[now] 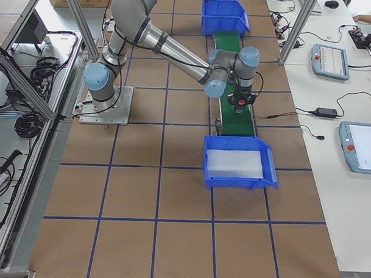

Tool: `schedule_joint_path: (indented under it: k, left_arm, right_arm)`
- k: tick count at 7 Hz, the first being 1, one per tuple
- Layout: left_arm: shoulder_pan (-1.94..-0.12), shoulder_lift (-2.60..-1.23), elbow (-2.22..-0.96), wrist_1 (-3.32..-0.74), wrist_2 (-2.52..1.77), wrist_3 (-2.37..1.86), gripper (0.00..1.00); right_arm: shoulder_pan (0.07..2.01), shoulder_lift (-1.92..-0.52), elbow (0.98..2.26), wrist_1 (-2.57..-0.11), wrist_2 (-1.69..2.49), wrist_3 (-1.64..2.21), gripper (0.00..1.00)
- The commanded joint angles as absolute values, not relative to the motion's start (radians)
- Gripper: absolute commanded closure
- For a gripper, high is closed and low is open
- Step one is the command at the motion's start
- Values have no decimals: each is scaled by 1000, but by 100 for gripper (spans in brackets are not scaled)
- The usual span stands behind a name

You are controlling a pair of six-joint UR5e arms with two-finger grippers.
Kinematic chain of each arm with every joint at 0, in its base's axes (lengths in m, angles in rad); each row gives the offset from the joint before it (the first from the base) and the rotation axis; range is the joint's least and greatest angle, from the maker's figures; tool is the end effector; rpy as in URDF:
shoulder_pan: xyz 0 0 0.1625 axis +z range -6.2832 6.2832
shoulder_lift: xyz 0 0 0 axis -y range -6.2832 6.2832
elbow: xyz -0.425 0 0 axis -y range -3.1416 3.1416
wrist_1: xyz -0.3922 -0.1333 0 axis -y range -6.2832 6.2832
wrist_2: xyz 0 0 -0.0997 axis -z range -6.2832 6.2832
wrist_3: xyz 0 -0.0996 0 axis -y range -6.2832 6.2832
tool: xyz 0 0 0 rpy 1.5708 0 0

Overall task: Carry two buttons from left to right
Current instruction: 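Carry the red button into the far blue bin with the right gripper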

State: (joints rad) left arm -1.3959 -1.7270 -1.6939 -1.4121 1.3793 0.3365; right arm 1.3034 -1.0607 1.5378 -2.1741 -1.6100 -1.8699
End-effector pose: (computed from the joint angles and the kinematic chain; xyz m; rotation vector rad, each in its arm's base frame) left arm -0.0577 -0.5487 0.3651 -0.2191 -2.9163 -0.0998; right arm -0.0515 -0.6778 0.2671 2.1606 -2.0984 0.0398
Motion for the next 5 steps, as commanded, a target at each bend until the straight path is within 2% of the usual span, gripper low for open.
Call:
schedule_joint_path:
  k: [1, 3, 5]
  left_arm:
    - [-1396, -1727, -1701, -1413, 1379, 336, 0]
    - [-1396, -1729, -1707, -1416, 1379, 334, 0]
    - [-1396, -1732, -1710, -1417, 1379, 334, 0]
  right_arm:
    - [1277, -1081, 1462, -2162, -1638, -1873, 90]
    - [1128, -1141, 1392, -2056, -1619, -1960, 90]
    - [972, -1143, 1396, -2042, -1545, -2108, 90]
